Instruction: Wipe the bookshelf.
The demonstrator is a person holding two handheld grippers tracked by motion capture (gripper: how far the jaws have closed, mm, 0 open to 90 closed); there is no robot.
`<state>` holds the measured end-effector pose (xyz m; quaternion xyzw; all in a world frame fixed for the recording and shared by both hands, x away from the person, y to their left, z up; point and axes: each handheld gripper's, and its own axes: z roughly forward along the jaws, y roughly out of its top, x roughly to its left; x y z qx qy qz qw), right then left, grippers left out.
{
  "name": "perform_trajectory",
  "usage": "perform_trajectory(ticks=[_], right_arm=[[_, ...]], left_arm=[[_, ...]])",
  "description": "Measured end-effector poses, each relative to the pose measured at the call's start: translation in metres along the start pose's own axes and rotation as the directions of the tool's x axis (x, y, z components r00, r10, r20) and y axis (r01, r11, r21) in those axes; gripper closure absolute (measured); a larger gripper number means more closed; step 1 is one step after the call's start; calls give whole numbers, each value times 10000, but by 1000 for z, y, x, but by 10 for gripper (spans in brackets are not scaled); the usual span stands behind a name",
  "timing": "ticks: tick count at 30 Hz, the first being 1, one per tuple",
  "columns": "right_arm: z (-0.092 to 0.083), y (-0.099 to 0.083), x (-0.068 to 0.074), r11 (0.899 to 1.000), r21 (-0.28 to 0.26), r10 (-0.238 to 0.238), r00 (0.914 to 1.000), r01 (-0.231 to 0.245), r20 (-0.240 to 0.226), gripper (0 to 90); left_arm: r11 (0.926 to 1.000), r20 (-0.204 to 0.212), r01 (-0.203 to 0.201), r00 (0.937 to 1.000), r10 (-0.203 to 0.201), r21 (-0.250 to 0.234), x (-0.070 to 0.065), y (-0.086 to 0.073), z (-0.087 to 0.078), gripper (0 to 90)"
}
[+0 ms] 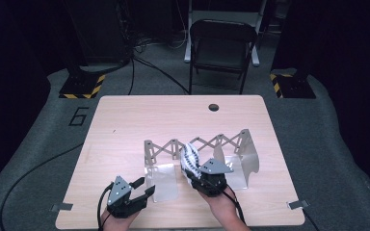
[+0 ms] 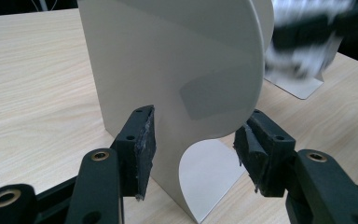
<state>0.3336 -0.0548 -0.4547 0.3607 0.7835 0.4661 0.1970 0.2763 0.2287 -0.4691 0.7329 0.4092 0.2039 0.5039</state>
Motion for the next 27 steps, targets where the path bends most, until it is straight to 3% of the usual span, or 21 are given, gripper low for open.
perform_trajectory(ticks=[1, 3, 6, 10, 12, 13, 14, 17, 20, 23, 26, 27], right_arm=[[0, 0, 0, 10000, 0, 0, 10000, 0, 0, 627], [10, -16, 4, 9973, 710, -173, 9998, 176, -54, 628], [14, -21, 4, 9944, 1002, -332, 9994, 336, -61, 627], [3, -7, 4, 9984, 477, -292, 9995, 295, -75, 626], [-10, 9, 5, 9992, -326, -251, 9997, 251, -8, 626], [-10, 9, 5, 9992, -326, -251, 9997, 251, -8, 626], [-21, 22, 5, 9951, -964, -225, 9997, 229, 54, 626], [-27, 30, 5, 9909, -1341, -149, 9999, 148, -2, 626], [-17, 21, 3, 9958, -908, -99, 9999, 90, -98, 626], [-4, 2, 2, 9999, -83, 107, 9996, -109, -248, 627], [9, -16, 4, 9978, 664, -27, 9995, 47, -303, 627], [9, -16, 4, 9978, 664, -27, 9995, 47, -303, 627]], left_arm=[[10000, 0, 0, 10000, 0, 0, 0, 0, 0, 476], [10000, -7, -96, 10000, 96, 18, 1, 0, 0, 476], [9998, 84, -144, 9999, 143, 107, 0, 1, 0, 476], [9998, 70, -127, 9999, 126, 123, 1, 0, 0, 476], [9998, 92, -126, 9999, 125, 147, 0, 0, 0, 476], [9998, 92, -126, 9999, 125, 147, 0, 0, 0, 476], [9998, 78, -156, 9998, 155, 118, 0, 1, 0, 476], [9997, 99, -176, 9998, 174, 149, 0, 1, 0, 476], [9998, 85, -149, 9999, 149, 98, 0, 0, 0, 476], [9999, 42, -100, 9999, 100, 48, 0, 0, 0, 476], [9998, 95, -149, 9998, 147, 144, 0, 0, 0, 476], [9998, 95, -149, 9998, 147, 144, 0, 0, 0, 476]])
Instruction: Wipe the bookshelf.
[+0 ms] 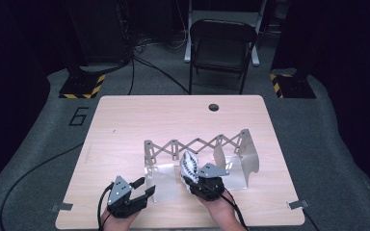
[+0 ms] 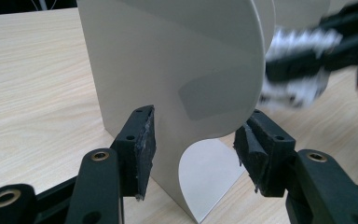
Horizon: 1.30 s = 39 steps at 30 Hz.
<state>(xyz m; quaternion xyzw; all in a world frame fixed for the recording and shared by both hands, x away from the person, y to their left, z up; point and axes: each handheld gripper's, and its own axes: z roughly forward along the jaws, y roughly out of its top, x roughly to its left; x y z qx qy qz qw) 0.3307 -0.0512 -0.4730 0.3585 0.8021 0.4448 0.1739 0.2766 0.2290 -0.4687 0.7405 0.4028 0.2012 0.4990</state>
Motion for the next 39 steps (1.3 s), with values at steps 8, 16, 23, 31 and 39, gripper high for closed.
perform_trajectory(ticks=[8, 16, 23, 31, 39], right_arm=[[-17, 22, -2, 9952, -980, 48, 9999, -32, 158, 625], [-34, 44, -1, 9848, -1730, -138, 9997, 174, 222, 624], [-2, 1, -1, 10000, -39, 72, 10000, -72, 56, 624], [-6, 5, -2, 9998, -201, -51, 10000, 53, 73, 622], [-31, 33, -5, 9911, -1332, 12, 10000, 0, 87, 619]], left_arm=[[10000, -22, -13, 10000, 13, -24, 0, 0, 0, 476], [9999, 48, 126, 9999, -126, 1, -1, 0, 0, 476], [9998, -78, -41, 10000, 40, -185, -1, 2, -2, 476], [9997, 165, -129, 9998, 132, -197, 6, 26, -15, 501], [9964, 376, -405, 9984, 434, -751, 18, 67, -25, 509]])
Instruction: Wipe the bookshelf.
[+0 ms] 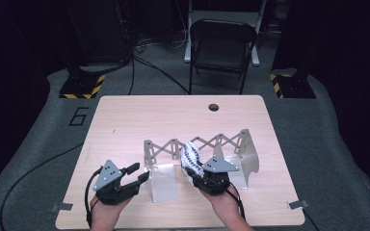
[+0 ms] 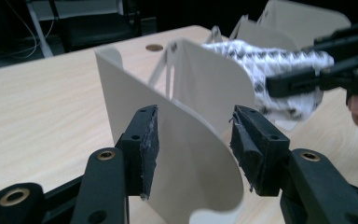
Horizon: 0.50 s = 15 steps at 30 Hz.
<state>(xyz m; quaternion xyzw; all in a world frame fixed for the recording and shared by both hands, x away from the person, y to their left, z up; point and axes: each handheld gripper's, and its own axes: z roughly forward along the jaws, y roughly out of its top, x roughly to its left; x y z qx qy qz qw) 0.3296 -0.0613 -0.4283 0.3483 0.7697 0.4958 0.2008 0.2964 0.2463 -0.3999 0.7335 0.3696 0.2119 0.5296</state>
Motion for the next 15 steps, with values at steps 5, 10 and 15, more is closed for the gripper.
perform_trajectory(ticks=[5, 10, 15], right_arm=[[6, -10, 0, 9993, 382, 36, 10000, -35, -36, 619], [12, -22, -1, 9973, 732, 26, 10000, -25, -15, 619], [11, -24, -3, 9970, 770, 128, 9999, -126, -20, 619]], left_arm=[[10000, 35, -81, 10000, 80, 55, 21, 22, 7, 551], [9996, 93, 269, 9996, -269, -12, 44, 35, 20, 646], [9994, 63, 144, 9999, -146, 308, 54, 44, 33, 678]])
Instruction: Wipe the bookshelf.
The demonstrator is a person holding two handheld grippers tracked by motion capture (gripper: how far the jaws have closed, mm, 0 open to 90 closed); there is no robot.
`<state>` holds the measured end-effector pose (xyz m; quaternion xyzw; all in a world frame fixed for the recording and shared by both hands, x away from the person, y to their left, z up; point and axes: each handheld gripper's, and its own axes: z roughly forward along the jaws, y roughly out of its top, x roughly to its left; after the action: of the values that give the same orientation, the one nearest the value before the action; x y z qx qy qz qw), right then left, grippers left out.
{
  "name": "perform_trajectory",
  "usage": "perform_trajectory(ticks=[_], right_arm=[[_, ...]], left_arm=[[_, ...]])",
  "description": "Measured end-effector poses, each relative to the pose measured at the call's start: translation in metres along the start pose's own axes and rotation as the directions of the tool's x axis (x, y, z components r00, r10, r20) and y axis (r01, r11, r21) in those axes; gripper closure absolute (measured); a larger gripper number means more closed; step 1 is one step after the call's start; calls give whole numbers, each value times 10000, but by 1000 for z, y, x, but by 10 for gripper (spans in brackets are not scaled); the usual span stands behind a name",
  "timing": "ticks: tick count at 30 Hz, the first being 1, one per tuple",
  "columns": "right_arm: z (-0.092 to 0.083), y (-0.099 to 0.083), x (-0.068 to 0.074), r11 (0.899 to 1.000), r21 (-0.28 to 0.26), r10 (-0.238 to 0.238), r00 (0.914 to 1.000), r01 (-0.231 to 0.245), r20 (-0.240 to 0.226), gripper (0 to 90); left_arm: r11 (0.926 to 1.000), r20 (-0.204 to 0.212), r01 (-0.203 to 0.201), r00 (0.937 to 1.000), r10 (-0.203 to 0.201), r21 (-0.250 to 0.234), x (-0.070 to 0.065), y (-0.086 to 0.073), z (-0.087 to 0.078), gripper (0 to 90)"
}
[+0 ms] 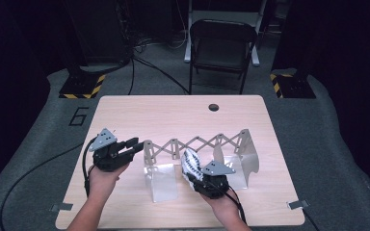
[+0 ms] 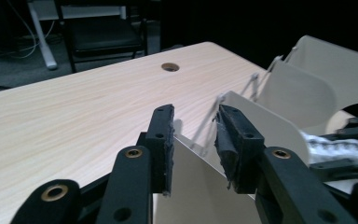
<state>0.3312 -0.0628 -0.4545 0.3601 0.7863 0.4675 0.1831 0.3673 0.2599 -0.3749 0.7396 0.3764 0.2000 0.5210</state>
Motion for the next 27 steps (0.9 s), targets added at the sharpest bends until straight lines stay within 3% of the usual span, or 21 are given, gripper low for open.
perform_trajectory(ticks=[4, 5, 7, 9, 11, 13, 17, 19, 21, 22, 23, 26, 27], right_arm=[[-5, 6, 1, 9999, -126, -10, 10000, 9, -9, 619], [-11, 14, 1, 9989, -471, -24, 10000, 25, 23, 619], [-14, 19, 1, 9982, -595, -101, 9999, 102, 20, 619], [-21, 29, 1, 9948, -1013, -78, 9999, 86, 75, 618], [-23, 31, 0, 9941, -1085, -70, 10000, 77, 66, 618], [-21, 29, 0, 9951, -990, -44, 9999, 53, 92, 617], [-14, 16, 0, 9983, -585, 55, 10000, -54, 18, 618], [-11, 9, 0, 9992, -403, 54, 10000, -53, 22, 618], [-9, 3, -2, 9994, -270, 197, 9998, -195, 85, 618], [-9, 1, -3, 9994, -213, 281, 9996, -279, 95, 618], [-10, -1, -4, 9991, -241, 358, 9993, -356, 103, 618], [-11, -3, -6, 9990, -213, 404, 9991, -401, 138, 618], [-12, -4, -7, 9987, -237, 463, 9988, -459, 162, 616]], left_arm=[[9988, -222, -299, 9993, 308, 399, 3, 1, 8, 752], [9976, -222, -358, 9991, 372, 587, 5, 2, 12, 759], [9969, -221, -401, 9989, 417, 674, 6, 2, 14, 759], [9956, -7, -452, 9990, 454, 826, 8, 1, 17, 765], [9956, 268, -467, 9986, 446, 813, 9, 0, 19, 787], [9958, 315, -555, 9981, 533, 729, 8, 0, 18, 822], [9975, 687, -271, 9974, 226, 652, 5, -1, 14, 895], [9952, 948, -576, 9942, 500, 791, -2, -3, 15, 896], [9881, 645, -1180, 9916, 1120, 984, -12, -2, 18, 895], [9881, 645, -1180, 9916, 1120, 984, -12, -2, 18, 890], [9858, 315, -1276, 9917, 1249, 1089, -15, 0, 19, 874], [9873, 105, -1210, 9926, 1206, 1026, -11, 2, 19, 836], [9908, -42, -969, 9952, 977, 945, -2, 5, 17, 816]])
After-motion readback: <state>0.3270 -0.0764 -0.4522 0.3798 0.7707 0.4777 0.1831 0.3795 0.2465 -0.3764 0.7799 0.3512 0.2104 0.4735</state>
